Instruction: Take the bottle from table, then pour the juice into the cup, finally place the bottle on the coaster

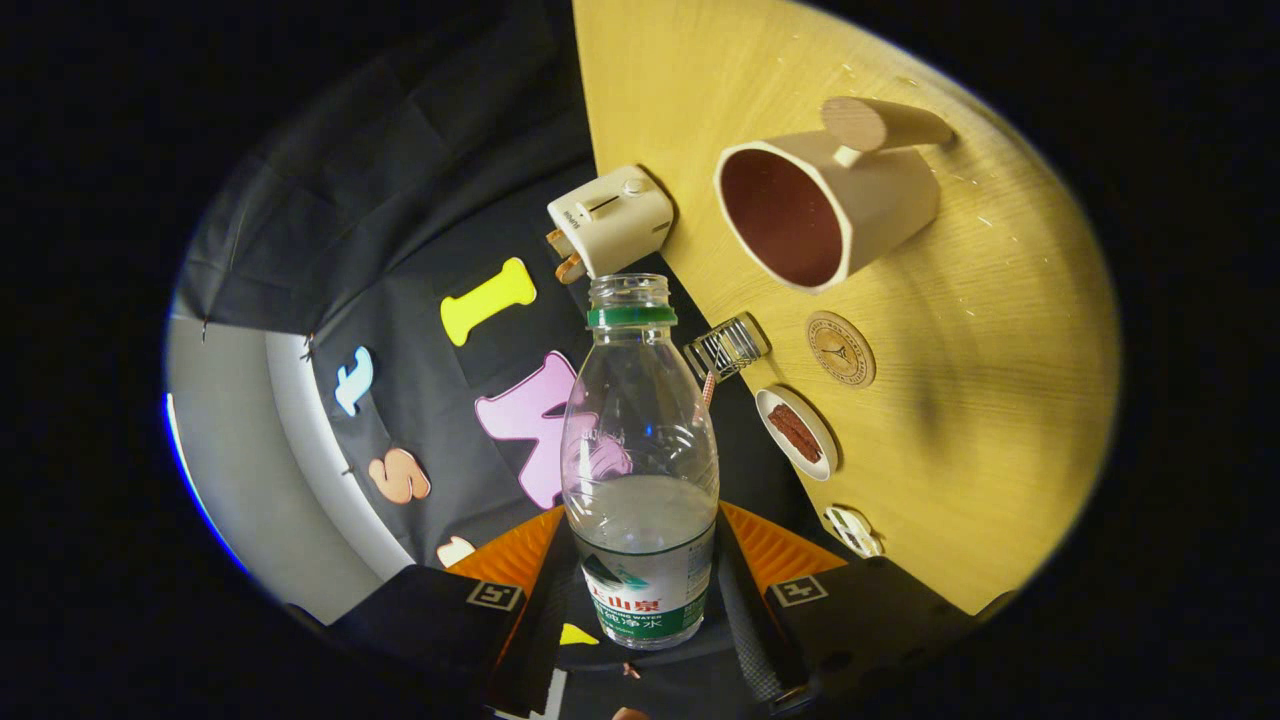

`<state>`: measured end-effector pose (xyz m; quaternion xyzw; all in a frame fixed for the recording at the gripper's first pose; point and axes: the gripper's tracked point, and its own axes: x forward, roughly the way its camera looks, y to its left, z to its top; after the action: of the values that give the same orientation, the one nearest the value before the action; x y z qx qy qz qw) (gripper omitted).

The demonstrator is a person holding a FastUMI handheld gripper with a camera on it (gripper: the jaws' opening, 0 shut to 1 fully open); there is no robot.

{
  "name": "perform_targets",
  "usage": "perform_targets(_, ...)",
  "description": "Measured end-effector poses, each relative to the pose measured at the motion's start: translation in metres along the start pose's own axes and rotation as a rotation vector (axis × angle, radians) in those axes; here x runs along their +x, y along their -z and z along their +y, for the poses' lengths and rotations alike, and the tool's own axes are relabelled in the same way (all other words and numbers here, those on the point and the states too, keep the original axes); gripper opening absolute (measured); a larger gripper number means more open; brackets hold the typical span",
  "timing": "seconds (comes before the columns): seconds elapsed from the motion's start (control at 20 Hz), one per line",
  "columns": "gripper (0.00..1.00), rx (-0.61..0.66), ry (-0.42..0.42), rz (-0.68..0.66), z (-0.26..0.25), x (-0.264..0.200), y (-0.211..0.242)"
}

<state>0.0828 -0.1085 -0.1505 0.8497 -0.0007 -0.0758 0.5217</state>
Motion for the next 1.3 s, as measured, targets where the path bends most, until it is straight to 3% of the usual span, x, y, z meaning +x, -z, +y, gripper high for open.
perform_targets(0.2,0.74,-0.237,-0.012,0.019,0.000,0.004,0.015)
perform_targets(0.5,0.74,-0.727,0.006,-0.004,0.000,0.020,0.031)
perform_targets(1.05,0.74,-1.662,0.013,-0.271,0.049,0.074,0.032)
perform_targets(1.3,0.75,-1.922,0.073,-0.347,0.018,0.111,0.026)
